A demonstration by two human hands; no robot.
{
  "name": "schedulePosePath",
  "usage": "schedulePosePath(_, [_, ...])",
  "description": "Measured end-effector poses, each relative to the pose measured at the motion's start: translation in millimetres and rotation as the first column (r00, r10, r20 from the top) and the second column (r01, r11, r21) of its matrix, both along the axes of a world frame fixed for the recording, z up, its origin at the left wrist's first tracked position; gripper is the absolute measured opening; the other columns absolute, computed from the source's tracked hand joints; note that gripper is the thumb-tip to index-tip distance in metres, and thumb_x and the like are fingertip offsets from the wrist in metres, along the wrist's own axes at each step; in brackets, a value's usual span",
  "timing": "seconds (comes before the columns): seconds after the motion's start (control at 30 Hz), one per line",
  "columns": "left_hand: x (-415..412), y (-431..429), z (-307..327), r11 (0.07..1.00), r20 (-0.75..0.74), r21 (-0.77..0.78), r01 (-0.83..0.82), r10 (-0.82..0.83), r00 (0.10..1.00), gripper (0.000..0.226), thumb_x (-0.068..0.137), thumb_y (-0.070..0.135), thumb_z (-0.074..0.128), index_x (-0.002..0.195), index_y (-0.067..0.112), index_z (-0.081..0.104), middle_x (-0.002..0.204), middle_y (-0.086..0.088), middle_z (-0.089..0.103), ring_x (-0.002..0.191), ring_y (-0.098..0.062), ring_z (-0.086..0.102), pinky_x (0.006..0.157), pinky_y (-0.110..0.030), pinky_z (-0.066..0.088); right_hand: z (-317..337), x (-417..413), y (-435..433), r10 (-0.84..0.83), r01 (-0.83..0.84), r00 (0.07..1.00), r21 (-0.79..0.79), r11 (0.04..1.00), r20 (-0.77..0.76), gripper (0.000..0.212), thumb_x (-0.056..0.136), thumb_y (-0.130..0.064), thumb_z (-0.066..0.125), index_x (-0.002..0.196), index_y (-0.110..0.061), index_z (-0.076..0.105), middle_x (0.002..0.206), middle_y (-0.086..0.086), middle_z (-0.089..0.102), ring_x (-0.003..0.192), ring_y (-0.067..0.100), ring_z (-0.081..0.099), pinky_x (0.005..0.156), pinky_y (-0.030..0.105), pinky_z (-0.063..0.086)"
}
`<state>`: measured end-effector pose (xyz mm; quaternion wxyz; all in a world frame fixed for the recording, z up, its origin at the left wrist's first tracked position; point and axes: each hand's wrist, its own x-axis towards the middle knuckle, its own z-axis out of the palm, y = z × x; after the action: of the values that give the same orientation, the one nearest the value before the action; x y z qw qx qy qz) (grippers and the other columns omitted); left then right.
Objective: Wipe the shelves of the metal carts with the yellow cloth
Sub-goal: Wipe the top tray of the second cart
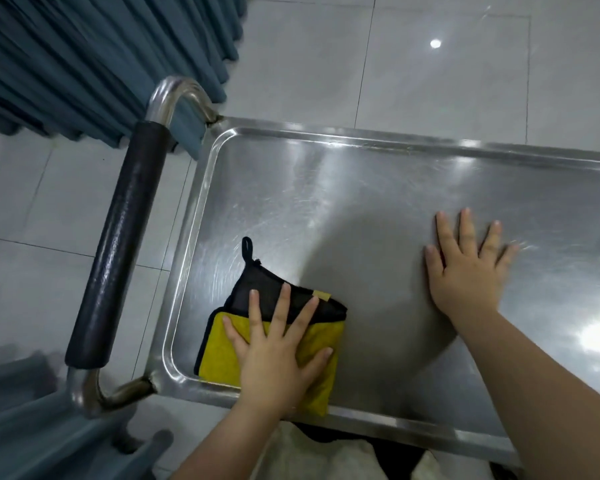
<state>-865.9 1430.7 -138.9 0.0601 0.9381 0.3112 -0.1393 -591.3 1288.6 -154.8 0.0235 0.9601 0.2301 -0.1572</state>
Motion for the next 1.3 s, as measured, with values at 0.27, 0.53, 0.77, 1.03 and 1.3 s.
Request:
schedulePosePath(0.27, [128, 159, -1, 0.969, 0.026, 0.011, -0.247, 0.246, 0.969, 0.075, 0.082, 0.087, 0.014, 0.15, 0.057, 0.002, 0.165, 0.011, -0.002, 0.15, -0.035, -0.01, 0.107, -0.076, -0.006, -7, 7, 7, 0.008, -0.008, 1.0, 0.004, 1.0, -0.012, 0.062, 0.094, -0.06, 0.001, 0.153, -0.044, -0.006, 0.165, -0.006, -0.007, 0.149, 0.039, -0.011, 0.117, 0.061, -0.006])
schedulePosePath(0.53, [297, 111, -6, 0.824, 0.117, -0.127, -0.552, 0.565, 0.817, 0.076, 0.089, 0.076, 0.02, 0.155, 0.045, 0.001, 0.166, -0.003, -0.008, 0.145, -0.05, -0.014, 0.099, -0.081, -0.01, -10, 12, 11, 0.018, -0.016, 0.999, 0.058, 0.998, -0.042, 0.062, 0.093, -0.06, 0.003, 0.151, -0.045, -0.011, 0.156, -0.011, -0.023, 0.148, 0.038, -0.018, 0.115, 0.057, -0.017])
schedulePosePath(0.77, [249, 101, -9, 0.988, 0.086, -0.024, 0.153, -0.15, 0.985, 0.075, 0.083, 0.085, 0.02, 0.151, 0.056, 0.005, 0.165, 0.011, -0.002, 0.151, -0.034, -0.008, 0.108, -0.075, -0.002, -9, 16, 3, 0.012, -0.01, 0.998, 0.036, 0.999, -0.063, 0.062, 0.092, -0.062, 0.001, 0.149, -0.046, -0.017, 0.16, -0.009, -0.021, 0.148, 0.036, -0.019, 0.116, 0.059, -0.011])
schedulePosePath(1.03, [216, 152, 0, 0.683, 0.09, -0.042, -0.729, 0.73, 0.678, 0.075, 0.089, 0.077, 0.017, 0.155, 0.044, 0.005, 0.166, 0.003, -0.005, 0.149, -0.041, -0.011, 0.105, -0.077, -0.01, -10, 17, 11, 0.028, -0.027, 0.999, 0.015, 1.0, -0.044, 0.061, 0.093, -0.06, 0.002, 0.148, -0.045, -0.018, 0.161, -0.006, -0.018, 0.147, 0.039, -0.019, 0.115, 0.061, -0.013])
schedulePosePath(1.3, [237, 55, -8, 0.996, 0.037, -0.01, 0.085, -0.085, 0.996, 0.074, 0.085, 0.082, 0.015, 0.152, 0.053, 0.004, 0.166, 0.008, 0.0, 0.15, -0.037, -0.007, 0.107, -0.075, -0.008, -9, 23, 4, 0.022, -0.021, 0.999, 0.024, 0.999, -0.038, 0.062, 0.093, -0.06, 0.006, 0.153, -0.046, -0.006, 0.164, -0.007, -0.012, 0.148, 0.036, -0.017, 0.116, 0.06, -0.011])
